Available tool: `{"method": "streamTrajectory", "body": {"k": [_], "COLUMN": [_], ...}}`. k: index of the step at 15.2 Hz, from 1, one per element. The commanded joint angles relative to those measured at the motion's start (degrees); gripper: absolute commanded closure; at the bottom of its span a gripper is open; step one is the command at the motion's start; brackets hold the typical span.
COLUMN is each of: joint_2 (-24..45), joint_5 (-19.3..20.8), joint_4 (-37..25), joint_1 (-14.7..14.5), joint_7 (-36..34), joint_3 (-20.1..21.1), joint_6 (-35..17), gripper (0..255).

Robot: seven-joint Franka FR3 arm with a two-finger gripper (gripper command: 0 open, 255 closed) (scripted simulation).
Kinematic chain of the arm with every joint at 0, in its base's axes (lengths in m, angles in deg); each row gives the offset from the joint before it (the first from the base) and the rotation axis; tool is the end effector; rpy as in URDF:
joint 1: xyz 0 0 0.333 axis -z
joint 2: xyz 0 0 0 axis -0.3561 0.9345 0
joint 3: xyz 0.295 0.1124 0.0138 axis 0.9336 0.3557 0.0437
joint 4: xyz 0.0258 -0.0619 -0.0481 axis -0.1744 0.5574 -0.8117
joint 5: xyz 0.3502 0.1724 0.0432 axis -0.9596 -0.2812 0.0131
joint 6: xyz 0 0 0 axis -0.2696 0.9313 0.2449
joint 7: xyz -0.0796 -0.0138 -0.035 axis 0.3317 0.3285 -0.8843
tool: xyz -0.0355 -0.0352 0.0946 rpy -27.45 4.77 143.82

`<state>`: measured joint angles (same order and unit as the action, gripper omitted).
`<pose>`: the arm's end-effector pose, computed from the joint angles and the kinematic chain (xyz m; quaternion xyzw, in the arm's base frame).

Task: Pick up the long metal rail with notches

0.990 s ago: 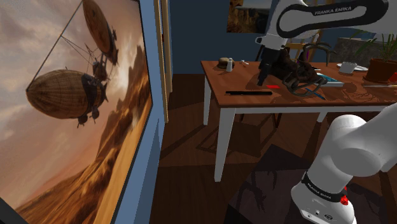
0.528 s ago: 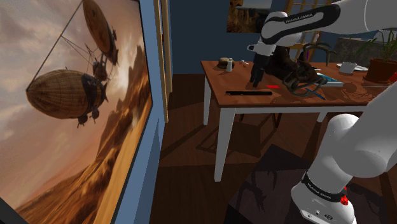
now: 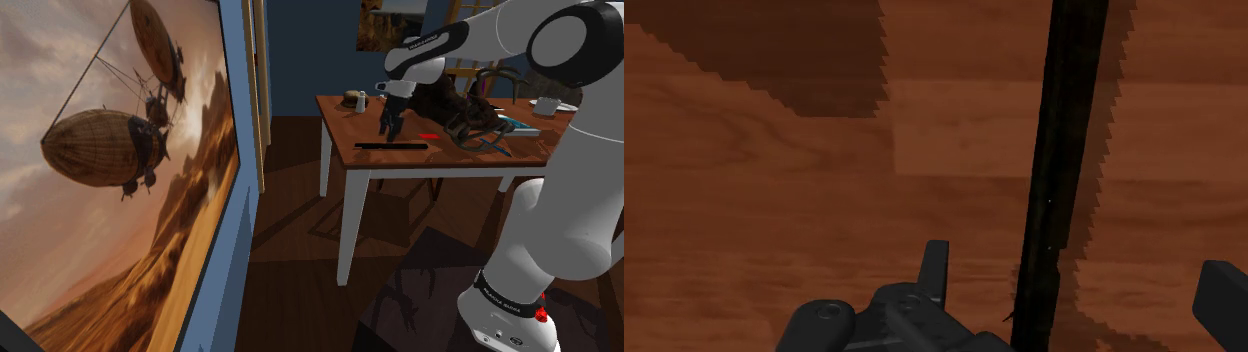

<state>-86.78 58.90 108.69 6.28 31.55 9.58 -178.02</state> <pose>0.4845 -0.2682 0.4533 -0.9194 -0.3865 -0.0499 0.0538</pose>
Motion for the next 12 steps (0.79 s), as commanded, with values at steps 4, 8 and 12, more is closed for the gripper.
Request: {"method": "streamTrajectory", "body": {"k": [4,8,12], "joint_2": [1.8,2.0,1.9], "joint_5": [-1.7,-2.0,-1.9], "joint_4": [2.3,2.5,2.6], "joint_1": [0.2,0.2,0.2], "joint_7": [1.8,2.0,2.0], "joint_3": [0.0,0.0,0.0], "joint_6": [-3.4,-3.8,-3.8], "gripper": [0,255,255]}}
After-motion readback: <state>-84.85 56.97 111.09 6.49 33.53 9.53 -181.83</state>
